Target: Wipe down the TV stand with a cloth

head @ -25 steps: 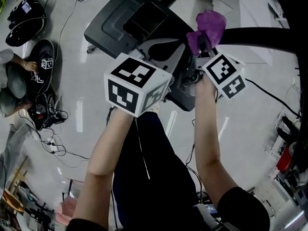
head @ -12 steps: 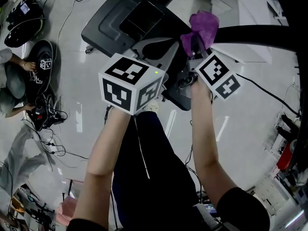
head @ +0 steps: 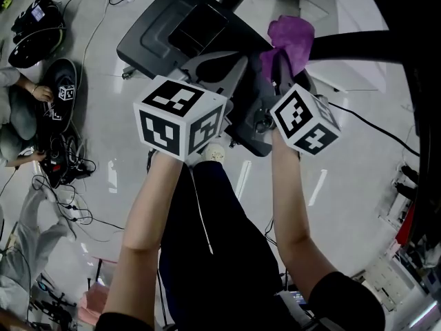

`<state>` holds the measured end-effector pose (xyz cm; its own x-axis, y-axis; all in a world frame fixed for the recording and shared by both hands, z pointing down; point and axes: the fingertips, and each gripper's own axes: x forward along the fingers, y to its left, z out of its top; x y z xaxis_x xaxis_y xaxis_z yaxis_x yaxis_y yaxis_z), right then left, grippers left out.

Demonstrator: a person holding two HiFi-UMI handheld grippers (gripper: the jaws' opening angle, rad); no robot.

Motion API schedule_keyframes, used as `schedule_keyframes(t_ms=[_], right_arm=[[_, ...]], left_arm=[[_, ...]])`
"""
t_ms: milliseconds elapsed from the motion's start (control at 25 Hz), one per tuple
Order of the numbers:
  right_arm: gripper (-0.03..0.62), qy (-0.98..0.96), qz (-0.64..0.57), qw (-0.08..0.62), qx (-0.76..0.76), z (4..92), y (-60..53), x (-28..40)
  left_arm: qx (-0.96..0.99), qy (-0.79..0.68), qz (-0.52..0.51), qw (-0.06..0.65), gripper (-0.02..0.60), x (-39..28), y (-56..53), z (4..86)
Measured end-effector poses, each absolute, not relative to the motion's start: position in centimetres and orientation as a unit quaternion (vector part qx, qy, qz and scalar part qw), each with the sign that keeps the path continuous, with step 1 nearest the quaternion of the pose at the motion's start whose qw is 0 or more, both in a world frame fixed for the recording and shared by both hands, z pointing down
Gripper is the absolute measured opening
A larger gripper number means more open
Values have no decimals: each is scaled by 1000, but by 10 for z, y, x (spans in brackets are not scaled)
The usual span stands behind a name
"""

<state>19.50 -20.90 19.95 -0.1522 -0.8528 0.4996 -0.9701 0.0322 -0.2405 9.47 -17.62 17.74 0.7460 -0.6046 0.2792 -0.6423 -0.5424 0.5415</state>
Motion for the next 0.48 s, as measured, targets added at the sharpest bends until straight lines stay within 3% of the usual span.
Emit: schedule_keyframes(t_ms=[480], right_arm=[[89, -770, 75, 106, 625, 63, -194, 206]], left_arm=[[895, -343, -10, 284, 5, 131, -178, 106]])
